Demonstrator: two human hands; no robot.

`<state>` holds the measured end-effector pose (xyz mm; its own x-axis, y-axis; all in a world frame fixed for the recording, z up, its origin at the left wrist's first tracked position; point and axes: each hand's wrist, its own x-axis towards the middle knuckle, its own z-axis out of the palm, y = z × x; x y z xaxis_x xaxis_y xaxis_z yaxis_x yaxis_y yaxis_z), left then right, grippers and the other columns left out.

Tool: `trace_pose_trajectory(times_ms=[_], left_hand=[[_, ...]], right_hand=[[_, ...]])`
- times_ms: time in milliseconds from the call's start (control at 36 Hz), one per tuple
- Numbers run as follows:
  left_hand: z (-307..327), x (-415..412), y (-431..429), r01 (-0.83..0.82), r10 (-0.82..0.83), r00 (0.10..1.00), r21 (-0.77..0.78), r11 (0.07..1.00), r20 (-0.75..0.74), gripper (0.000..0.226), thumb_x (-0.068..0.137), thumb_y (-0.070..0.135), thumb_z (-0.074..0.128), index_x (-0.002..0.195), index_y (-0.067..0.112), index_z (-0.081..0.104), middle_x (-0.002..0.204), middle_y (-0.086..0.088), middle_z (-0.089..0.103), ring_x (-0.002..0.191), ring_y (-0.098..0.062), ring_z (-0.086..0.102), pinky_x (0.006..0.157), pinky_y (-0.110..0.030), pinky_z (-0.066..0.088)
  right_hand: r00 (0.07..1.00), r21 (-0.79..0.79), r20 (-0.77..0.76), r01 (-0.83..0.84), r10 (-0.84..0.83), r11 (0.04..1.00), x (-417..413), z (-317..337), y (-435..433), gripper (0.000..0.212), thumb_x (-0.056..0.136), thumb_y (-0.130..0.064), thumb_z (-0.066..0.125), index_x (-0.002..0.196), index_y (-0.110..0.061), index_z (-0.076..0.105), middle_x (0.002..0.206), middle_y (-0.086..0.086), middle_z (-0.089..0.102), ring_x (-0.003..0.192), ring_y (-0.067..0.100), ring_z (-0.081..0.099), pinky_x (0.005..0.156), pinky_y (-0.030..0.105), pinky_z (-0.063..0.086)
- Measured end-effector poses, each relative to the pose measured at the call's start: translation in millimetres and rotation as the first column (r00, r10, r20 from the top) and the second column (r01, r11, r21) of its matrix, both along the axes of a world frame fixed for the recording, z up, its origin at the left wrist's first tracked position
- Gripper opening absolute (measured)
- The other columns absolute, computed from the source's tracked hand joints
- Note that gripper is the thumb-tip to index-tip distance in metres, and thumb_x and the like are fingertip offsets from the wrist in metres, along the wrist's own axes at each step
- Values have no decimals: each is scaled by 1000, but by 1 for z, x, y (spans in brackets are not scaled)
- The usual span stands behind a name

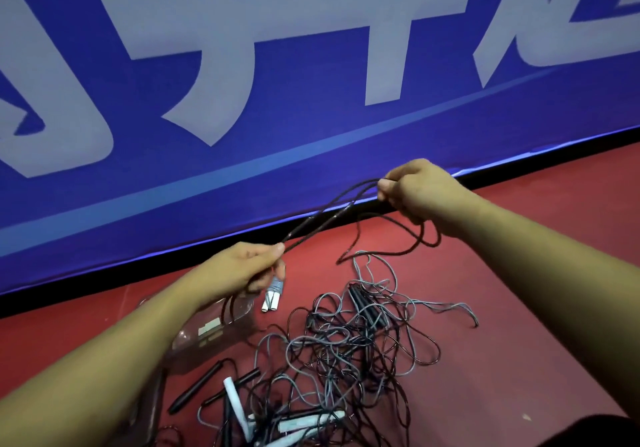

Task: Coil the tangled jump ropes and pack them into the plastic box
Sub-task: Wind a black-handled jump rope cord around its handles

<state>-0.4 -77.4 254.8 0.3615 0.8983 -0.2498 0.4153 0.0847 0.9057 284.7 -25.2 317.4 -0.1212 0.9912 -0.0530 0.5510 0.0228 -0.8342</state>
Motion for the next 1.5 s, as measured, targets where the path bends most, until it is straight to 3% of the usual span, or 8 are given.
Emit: trace_pose_trajectory(times_ms=[194,278,389,528,778,1000,1167,1500], left_hand=[[3,20,3,67,-65,997,56,996,-39,36,90,48,50,66,24,62,56,3,35,51,-12,28,48,-21,27],[6,33,0,143,-136,987,90,986,-83,36,93,45,51,67,23,62,56,1,34,51,-13,29,49,-23,29],[12,38,2,134,-128,990,122,983,-54,35,94,41,55,65,24,63,52,1,32,46,-13,26,46,-22,25],[17,39,1,45,-48,999,139,989,19,37,90,46,52,72,15,64,55,2,34,50,-11,28,50,-24,25],[-7,6,1,177,-175,957,-14,984,-230,26,99,24,58,80,7,60,69,-3,64,71,-12,62,76,-25,47],[1,10,5,-63,62,997,25,998,40,29,101,25,50,82,3,49,50,5,28,43,-22,51,58,-31,41],[14,44,-5,11,-9,996,-22,1000,84,27,103,16,48,79,6,57,58,-3,23,47,-13,19,45,-20,28],[5,18,6,-7,11,999,73,997,-52,15,96,8,61,82,6,63,62,-5,60,55,-17,54,62,-29,44]], right_hand=[[742,-160,628,-175,236,972,5,-22,-5,63,84,-30,73,134,-4,47,134,17,53,120,34,55,97,39,49],[776,-166,421,-444,470,881,-18,-15,-25,87,86,-30,73,155,-16,23,156,3,33,142,17,34,113,22,26],[802,-205,111,-559,587,803,-47,-27,-40,28,97,-7,49,121,-2,63,106,4,71,99,19,65,95,37,50],[825,-269,-343,-545,450,794,-39,-18,-38,36,102,-28,48,102,5,63,59,1,43,50,17,44,51,27,42],[930,68,-359,-53,74,996,-24,7,-15,34,101,-23,52,69,-12,59,47,-2,33,42,14,27,45,24,22],[867,-17,497,-45,48,999,2,-19,-9,23,88,-11,50,98,3,65,94,22,70,92,35,66,75,38,52],[879,-148,146,-433,453,889,-33,-16,-32,61,90,-20,68,145,-14,43,141,7,55,128,21,54,108,34,42],[908,-5,-253,-346,333,938,-47,-8,-37,28,102,-15,49,74,-10,54,57,3,40,40,10,34,37,17,27]])
